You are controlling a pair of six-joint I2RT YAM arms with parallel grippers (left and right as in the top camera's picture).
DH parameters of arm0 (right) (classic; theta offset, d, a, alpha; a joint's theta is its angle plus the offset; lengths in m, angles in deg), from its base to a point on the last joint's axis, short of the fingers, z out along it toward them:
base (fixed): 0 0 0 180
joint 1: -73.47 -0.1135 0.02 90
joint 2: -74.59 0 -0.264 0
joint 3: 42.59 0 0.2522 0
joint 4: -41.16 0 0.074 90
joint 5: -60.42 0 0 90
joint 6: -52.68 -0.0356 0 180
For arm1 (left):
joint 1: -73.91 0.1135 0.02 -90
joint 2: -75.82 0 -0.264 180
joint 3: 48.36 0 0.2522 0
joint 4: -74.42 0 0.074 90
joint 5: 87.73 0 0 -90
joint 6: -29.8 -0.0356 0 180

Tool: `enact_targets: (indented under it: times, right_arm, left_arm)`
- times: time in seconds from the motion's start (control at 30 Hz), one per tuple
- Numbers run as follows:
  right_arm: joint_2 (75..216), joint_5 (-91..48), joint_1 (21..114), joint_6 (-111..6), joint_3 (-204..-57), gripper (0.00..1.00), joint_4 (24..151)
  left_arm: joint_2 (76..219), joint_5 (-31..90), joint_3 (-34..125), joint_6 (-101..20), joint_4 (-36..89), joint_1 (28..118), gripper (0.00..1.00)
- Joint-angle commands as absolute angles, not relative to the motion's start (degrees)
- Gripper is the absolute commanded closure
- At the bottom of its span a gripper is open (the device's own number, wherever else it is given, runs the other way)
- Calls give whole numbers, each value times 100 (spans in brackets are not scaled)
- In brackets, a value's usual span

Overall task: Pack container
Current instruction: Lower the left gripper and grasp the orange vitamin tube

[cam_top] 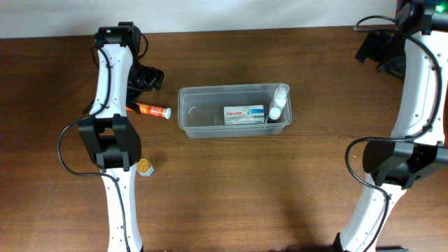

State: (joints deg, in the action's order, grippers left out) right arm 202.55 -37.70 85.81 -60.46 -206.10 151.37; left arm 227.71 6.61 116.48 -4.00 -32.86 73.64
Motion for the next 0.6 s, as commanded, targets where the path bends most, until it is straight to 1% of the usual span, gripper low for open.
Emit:
enact_targets:
  times: [0.0, 0.23, 0.43, 0.5, 0.53, 0.57]
  right_arm:
    - [20159, -3840, 8587, -6028, -20678, 2, 15139]
    - [20159, -3840, 8587, -6028, -20678, 2, 15139]
    - [20161, -3840, 8587, -6028, -20678, 2, 15141]
    - [20161, -3840, 8587, -6028, -20678, 1, 15141]
    - [20161, -3840, 8587, -6028, -20678, 2, 15139]
    - [20161, -3840, 8587, -6028, -20678, 2, 15139]
  left_arm:
    - [23066, 713, 11710, -325, -3356, 7397, 2]
    - [23305, 718, 11710, -456, -3456, 7399, 6]
    - [23355, 693, 11710, -644, -3452, 7397, 6]
    - [23355, 663, 11710, -769, -3432, 7397, 10]
    - [23355, 508, 11710, -780, -3439, 7397, 16]
    - [23364, 379, 11710, -780, -3441, 7392, 18]
